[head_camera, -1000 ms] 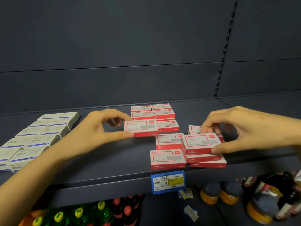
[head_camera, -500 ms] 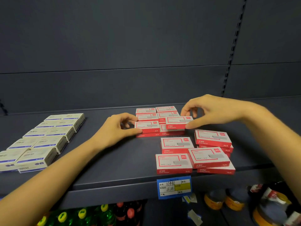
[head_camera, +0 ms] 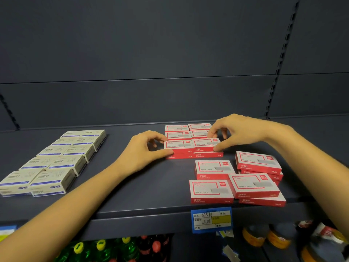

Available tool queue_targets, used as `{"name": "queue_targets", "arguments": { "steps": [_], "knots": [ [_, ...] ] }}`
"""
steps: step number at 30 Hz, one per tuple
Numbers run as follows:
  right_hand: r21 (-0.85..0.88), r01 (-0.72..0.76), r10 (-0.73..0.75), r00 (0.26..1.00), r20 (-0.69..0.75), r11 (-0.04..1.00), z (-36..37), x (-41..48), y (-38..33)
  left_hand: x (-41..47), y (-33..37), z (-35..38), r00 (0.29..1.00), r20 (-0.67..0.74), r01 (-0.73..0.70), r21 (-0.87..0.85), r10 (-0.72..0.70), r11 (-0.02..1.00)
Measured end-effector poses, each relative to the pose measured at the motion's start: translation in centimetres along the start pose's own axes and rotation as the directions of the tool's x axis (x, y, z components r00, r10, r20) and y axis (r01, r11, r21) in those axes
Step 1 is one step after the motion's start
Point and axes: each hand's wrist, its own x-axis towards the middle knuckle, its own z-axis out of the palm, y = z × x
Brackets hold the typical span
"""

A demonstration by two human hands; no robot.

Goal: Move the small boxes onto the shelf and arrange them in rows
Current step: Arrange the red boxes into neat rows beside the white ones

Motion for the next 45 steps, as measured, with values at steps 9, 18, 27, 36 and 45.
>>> {"name": "queue_targets", "arguments": {
  "steps": [9,18,27,36,45],
  "knots": [
    [0.122,0.001,0.012,0.994,-0.112,0.993,-1.4,-4.0,0.3,-1.8,3.2,-0.1,0.971,0.027,-0.239,0.063,0.238,0.969],
    [0.164,0.000,0.014,0.996,-0.083,0.986,-2.5,-10.0,2.1,-2.3,6.1,1.0,0.911,0.326,-0.266,-0.003,0.252,0.964],
    [0.071,-0.038,0.038,0.999,0.002,0.997,-1.8,-10.9,1.9,-1.8,6.2,0.9,0.889,0.386,-0.255,-0.028,0.246,0.966],
    [0.080,-0.004,0.016,0.989,-0.146,0.997,-2.1,-9.1,1.3,-2.2,4.6,-2.4,0.960,0.185,-0.232,0.118,0.209,0.965],
    [-0.022,0.006,-0.008,0.995,-0.095,1.000,-0.5,-5.3,-0.9,-2.8,1.8,-2.3,0.976,0.185,-0.145,0.183,0.111,0.972]
  ]
}}
